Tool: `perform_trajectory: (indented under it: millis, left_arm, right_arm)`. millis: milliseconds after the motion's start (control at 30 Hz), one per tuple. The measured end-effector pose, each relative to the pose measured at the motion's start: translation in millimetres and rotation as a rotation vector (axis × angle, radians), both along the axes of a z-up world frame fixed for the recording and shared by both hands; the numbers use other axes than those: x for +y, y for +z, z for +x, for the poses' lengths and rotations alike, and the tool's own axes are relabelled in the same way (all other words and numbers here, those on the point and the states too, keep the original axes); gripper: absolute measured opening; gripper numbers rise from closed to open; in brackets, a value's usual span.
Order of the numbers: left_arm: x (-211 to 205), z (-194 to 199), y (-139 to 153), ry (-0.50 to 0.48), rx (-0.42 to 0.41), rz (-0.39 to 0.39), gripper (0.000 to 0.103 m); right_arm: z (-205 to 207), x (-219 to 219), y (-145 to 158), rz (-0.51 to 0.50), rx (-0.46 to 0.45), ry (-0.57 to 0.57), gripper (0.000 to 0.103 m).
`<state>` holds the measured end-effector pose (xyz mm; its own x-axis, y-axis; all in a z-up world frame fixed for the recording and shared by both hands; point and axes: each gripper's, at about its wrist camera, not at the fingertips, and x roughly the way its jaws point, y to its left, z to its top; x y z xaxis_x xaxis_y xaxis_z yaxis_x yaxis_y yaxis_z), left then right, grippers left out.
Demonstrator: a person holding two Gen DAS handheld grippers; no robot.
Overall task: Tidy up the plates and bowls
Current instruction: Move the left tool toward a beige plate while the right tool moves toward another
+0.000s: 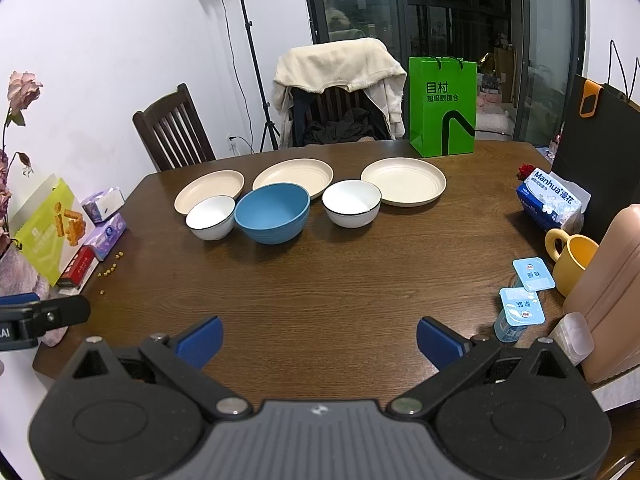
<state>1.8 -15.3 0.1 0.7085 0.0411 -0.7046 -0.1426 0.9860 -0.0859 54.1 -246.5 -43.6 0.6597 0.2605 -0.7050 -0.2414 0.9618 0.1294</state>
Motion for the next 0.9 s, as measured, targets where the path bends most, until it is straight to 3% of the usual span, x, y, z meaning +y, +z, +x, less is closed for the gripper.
perform_trajectory:
  millis: [900]
  left_arm:
    - [11.7, 45.0, 12.1, 0.036, -0.026, -0.001, 0.103]
  right_arm:
    - [41.8, 25.0, 8.2, -0.015, -0.017, 0.056, 0.103]
